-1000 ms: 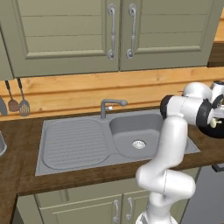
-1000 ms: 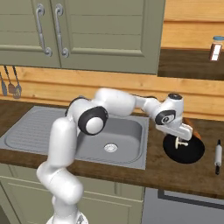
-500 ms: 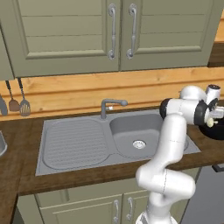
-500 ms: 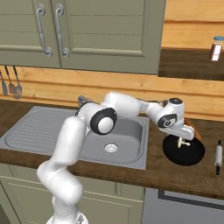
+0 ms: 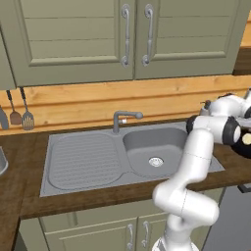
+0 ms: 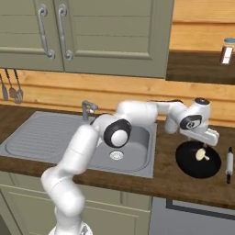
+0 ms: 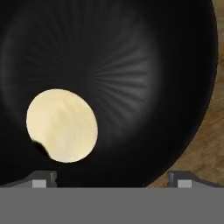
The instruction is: Pick the mushroom from the sink and place it in the bowl. Then pick the bowl and place it in the microwave. Then close the microwave door and press the start button.
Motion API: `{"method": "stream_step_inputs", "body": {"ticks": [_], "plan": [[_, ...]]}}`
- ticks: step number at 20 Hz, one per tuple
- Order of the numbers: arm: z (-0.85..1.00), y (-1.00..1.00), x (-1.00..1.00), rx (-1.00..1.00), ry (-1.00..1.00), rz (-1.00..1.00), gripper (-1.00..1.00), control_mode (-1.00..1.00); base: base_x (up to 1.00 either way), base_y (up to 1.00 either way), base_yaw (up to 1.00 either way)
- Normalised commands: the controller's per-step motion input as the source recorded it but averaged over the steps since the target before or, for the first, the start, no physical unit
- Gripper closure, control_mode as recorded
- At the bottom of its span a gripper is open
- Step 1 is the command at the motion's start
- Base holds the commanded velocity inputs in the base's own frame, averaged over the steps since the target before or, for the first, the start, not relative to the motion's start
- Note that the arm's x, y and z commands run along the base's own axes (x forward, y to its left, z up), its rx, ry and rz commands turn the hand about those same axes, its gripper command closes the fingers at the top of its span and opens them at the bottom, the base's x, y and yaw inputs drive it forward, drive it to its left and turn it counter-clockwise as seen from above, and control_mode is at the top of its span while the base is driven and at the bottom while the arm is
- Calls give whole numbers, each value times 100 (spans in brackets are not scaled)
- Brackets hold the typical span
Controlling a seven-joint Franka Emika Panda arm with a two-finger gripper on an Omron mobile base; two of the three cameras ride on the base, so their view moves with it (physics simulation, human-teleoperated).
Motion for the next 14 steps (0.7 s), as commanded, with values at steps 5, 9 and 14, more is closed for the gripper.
{"method": "stream_step_inputs", "body": {"ticks": [5, 9, 14], "plan": [[13, 92, -75, -18, -2, 0, -100, -100, 0, 0, 0], [-29, 96, -99, -24, -1, 0, -100, -100, 0, 0, 0], [-75, 29, -12, -16, 5, 3, -100, -100, 0, 0, 0]]}}
